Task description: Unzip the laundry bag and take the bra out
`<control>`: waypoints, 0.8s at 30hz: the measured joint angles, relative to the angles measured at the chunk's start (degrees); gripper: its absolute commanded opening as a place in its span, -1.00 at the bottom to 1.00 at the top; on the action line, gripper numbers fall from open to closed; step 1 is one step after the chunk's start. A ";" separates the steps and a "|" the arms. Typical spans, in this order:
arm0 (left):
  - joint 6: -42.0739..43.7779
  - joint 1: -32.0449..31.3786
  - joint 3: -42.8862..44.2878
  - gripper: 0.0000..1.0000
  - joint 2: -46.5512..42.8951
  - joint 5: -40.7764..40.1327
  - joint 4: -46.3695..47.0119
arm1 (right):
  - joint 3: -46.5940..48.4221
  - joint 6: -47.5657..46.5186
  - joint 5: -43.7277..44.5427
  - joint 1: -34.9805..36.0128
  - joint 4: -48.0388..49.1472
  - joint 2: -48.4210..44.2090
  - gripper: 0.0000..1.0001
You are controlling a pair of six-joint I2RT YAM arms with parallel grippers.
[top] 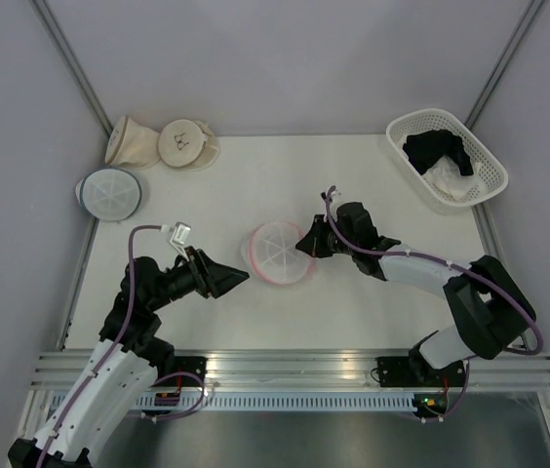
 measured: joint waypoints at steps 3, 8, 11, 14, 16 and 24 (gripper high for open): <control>-0.42 0.00 -1.51 0.38 -0.09 -0.39 0.00 | -1.60 9.38 1.46 0.09 3.61 -3.13 -0.99; -2.10 0.00 -5.03 0.38 -2.86 -2.89 -0.09 | -7.23 30.99 6.29 0.50 10.16 -5.99 -0.99; -3.06 0.00 -5.88 0.38 -5.25 -4.35 -0.17 | -9.38 40.04 11.87 2.36 7.50 -6.93 -0.99; -4.04 -0.02 -5.92 0.40 -6.56 -6.10 -0.04 | -9.86 47.01 18.03 5.38 2.82 -9.92 -0.99; -4.48 -0.09 -6.25 0.48 -6.58 -7.28 0.46 | -9.86 49.96 20.48 6.51 1.42 -12.39 -0.99; -5.18 -4.66 -11.87 0.64 -0.96 -16.11 6.08 | -9.84 55.82 25.38 6.88 -1.01 -16.11 -0.99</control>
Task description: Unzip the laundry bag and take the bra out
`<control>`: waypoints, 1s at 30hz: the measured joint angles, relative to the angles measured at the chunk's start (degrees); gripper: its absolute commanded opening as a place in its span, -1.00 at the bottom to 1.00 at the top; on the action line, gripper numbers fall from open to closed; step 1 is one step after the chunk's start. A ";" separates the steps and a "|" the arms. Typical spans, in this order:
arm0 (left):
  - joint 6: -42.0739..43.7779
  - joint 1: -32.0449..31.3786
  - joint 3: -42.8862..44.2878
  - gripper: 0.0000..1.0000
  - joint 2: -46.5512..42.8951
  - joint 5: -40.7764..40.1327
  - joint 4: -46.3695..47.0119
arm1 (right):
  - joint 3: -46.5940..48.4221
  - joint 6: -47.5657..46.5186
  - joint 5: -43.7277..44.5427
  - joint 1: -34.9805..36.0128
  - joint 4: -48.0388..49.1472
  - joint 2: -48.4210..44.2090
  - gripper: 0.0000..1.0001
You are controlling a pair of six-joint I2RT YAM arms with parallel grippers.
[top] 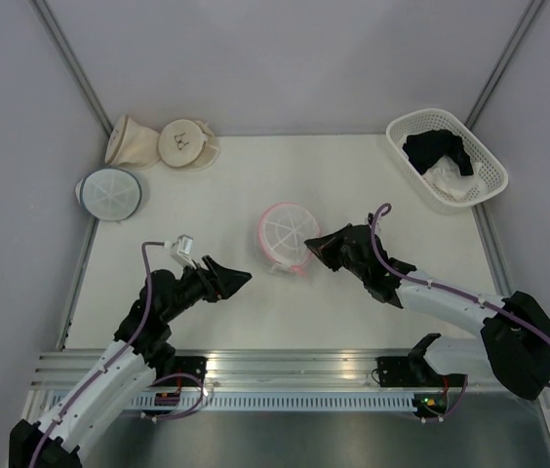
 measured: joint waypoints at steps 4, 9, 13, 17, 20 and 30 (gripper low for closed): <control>-0.37 -6.64 -1.05 0.67 2.03 -7.50 4.92 | 0.00 1.57 0.37 0.66 0.09 0.42 -0.99; -0.28 -14.91 -0.74 0.68 9.14 -18.38 14.10 | 0.00 3.02 -0.02 2.03 2.23 2.43 -0.99; 0.33 -18.29 -0.11 0.68 16.98 -24.17 21.00 | 0.00 3.02 -1.64 2.69 3.89 3.96 -0.99; 1.77 -18.64 1.88 0.69 23.10 -27.69 25.11 | 0.00 2.71 -3.93 2.69 6.27 4.26 -0.99; 3.26 -18.69 1.97 0.68 24.63 -29.51 27.74 | 0.00 2.29 -5.64 2.69 8.15 4.26 -0.99; 5.75 -18.84 2.80 -0.01 29.11 -32.24 32.33 | 0.00 2.32 -11.45 2.69 13.73 5.60 -0.99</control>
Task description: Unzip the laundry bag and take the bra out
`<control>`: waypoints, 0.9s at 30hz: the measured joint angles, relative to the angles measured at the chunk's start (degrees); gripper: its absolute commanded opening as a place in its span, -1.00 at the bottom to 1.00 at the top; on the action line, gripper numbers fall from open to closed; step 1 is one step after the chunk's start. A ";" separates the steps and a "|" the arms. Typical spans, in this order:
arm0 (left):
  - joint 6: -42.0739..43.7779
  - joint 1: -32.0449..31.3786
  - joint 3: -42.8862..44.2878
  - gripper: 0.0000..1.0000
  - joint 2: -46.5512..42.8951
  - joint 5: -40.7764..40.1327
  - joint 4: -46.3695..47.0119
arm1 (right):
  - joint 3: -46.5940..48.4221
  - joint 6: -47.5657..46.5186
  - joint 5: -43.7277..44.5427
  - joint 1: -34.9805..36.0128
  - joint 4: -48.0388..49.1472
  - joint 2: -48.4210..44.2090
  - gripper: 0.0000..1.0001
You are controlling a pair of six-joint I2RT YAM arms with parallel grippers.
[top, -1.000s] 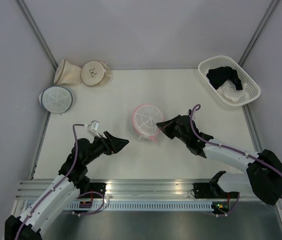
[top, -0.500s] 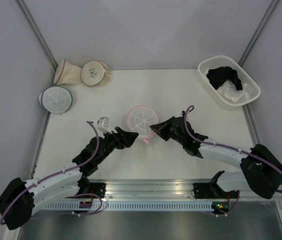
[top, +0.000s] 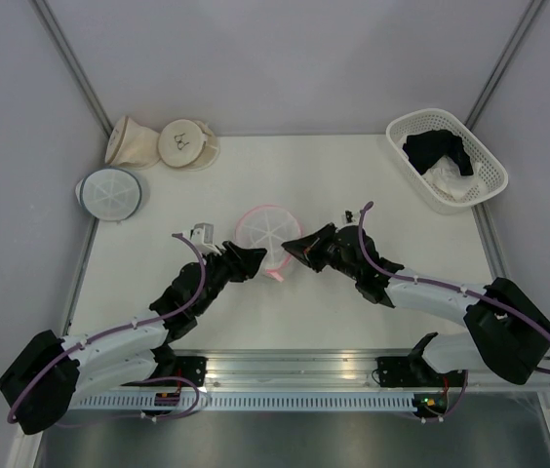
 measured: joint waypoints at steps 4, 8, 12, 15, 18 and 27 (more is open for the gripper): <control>1.38 -0.02 0.31 -0.79 -0.07 -0.85 0.94 | 0.11 -1.73 -0.87 -0.13 0.74 0.04 -0.99; 1.66 -0.07 1.38 -0.95 -0.61 -1.31 1.20 | 2.10 -6.40 -1.22 -0.24 -1.62 0.24 -0.99; 1.64 -0.07 1.62 -0.96 -1.38 -1.57 1.18 | 4.46 -12.04 -2.58 -0.11 -4.13 -0.46 -0.96; 1.57 -0.07 1.64 -0.96 -2.25 -1.70 0.42 | 6.23 -16.76 -4.42 -0.11 -6.95 -1.22 0.19; 0.83 -0.07 1.73 -0.95 -3.08 -2.60 -2.08 | 8.52 -22.49 -6.32 0.24 -10.19 -2.23 0.72; -8.50 -0.07 2.19 -0.96 -4.68 -9.84 -11.65 | 9.53 -35.95 -6.49 1.88 -18.16 -10.86 0.18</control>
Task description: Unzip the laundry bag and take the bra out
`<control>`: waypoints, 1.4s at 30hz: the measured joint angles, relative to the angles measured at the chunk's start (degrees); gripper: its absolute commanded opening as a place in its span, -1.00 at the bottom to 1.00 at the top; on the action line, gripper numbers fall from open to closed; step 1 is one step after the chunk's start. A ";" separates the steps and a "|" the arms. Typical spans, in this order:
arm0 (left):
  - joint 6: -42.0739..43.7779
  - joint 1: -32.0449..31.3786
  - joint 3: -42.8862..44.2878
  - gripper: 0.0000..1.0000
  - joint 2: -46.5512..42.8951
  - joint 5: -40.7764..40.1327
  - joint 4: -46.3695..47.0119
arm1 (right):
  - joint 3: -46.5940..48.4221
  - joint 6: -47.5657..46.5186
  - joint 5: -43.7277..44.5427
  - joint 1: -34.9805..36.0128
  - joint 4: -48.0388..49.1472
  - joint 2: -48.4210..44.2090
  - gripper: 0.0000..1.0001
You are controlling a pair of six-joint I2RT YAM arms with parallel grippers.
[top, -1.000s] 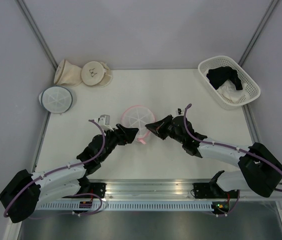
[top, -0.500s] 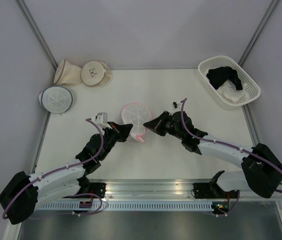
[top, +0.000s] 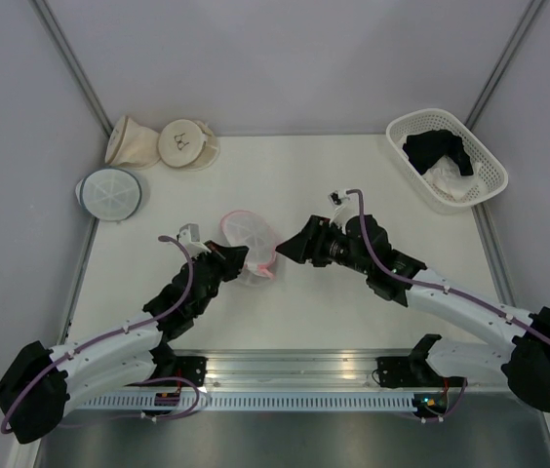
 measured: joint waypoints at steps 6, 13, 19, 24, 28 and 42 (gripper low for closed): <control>-10.80 0.00 1.99 -0.96 0.22 -5.35 -6.49 | -3.45 -3.06 0.09 5.09 1.70 -1.01 -0.17; -18.64 0.00 7.43 -0.96 0.24 -7.02 -12.33 | -7.02 -4.42 -1.51 9.62 8.55 1.57 -0.07; -21.84 0.00 9.60 -0.96 -0.11 -6.86 -15.41 | -8.72 -6.36 -1.38 10.01 13.90 5.25 0.20; -23.21 0.00 9.60 -0.96 -0.59 -6.84 -17.59 | -8.68 -7.72 -1.36 10.01 18.36 7.48 0.22; -23.85 0.00 9.60 -0.96 -0.81 -6.82 -18.32 | -8.28 -8.24 -1.07 10.01 20.48 9.27 0.20; -24.76 0.00 9.60 -0.96 -2.10 -6.29 -19.65 | -2.80 -13.62 4.57 10.03 21.99 13.40 0.14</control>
